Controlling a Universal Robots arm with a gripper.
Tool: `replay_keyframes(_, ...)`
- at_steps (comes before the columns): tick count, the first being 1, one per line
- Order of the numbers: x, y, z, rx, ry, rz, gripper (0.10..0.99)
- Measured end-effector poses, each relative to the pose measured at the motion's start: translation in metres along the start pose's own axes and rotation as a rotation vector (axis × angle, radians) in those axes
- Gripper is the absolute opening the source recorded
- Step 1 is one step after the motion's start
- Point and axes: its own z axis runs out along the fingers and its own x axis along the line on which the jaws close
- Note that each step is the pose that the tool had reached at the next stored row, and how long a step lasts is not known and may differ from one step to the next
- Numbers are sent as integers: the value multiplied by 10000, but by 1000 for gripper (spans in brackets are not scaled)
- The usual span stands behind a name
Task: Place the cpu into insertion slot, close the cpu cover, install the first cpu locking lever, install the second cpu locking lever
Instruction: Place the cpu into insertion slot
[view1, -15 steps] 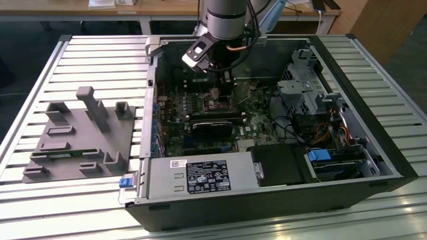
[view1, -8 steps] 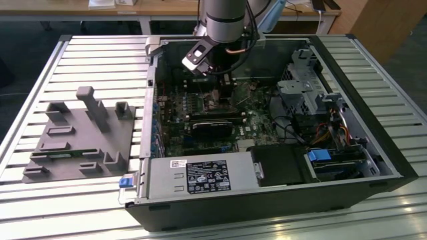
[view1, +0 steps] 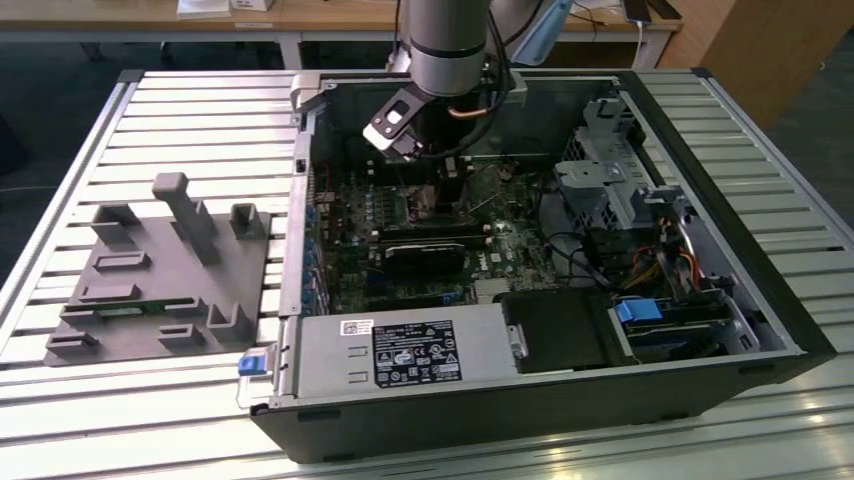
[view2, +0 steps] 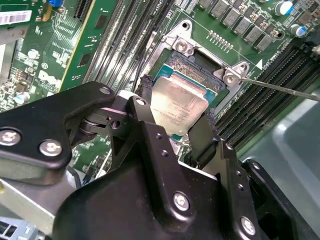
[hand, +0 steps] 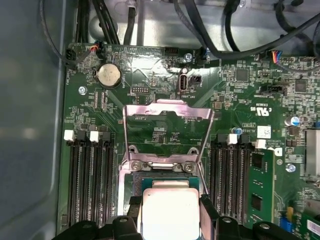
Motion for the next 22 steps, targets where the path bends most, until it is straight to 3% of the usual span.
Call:
replay_keyframes(10,14,-10,76,0,0,1,541)
replay_keyframes(22,36,-29,114,0,-1,0,541)
